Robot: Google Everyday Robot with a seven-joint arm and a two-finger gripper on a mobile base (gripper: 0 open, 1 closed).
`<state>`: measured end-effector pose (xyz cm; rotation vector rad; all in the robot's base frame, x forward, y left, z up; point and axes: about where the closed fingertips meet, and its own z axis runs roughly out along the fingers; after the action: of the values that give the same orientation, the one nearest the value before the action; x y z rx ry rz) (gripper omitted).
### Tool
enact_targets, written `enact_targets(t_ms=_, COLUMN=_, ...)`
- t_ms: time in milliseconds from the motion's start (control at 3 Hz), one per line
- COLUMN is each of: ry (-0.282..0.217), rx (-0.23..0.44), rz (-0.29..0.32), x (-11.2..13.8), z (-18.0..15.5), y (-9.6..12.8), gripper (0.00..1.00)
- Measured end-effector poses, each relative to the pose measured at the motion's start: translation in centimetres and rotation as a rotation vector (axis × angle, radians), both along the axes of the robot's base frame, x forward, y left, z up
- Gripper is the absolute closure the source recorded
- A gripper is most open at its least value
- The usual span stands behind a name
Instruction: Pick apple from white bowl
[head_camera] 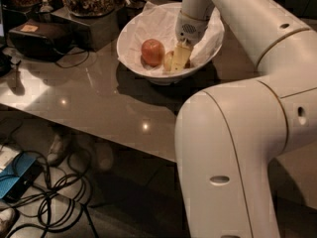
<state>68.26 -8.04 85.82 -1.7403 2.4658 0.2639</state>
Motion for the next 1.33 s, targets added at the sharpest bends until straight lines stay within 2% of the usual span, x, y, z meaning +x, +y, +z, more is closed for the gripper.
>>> enact_targets(t_ms=333, ry=-0.063, rx=0.025, rz=-0.009, x=-0.9, z=1.9, y=-0.1, gripper=1.0)
enact_targets(t_ms=667, ry=-0.154, rx=0.073, rz=0.004, x=-4.4, z=5.1, y=0.0, gripper=1.0)
enact_targets(t_ms=1000, ry=-0.205, rx=0.108, rz=0.071, x=-9.3, z=7.4, y=0.7, gripper=1.0)
enact_targets(t_ms=1333, ry=-0.221, rx=0.133, rz=0.164, x=-13.5, z=8.8, y=1.7, gripper=1.0)
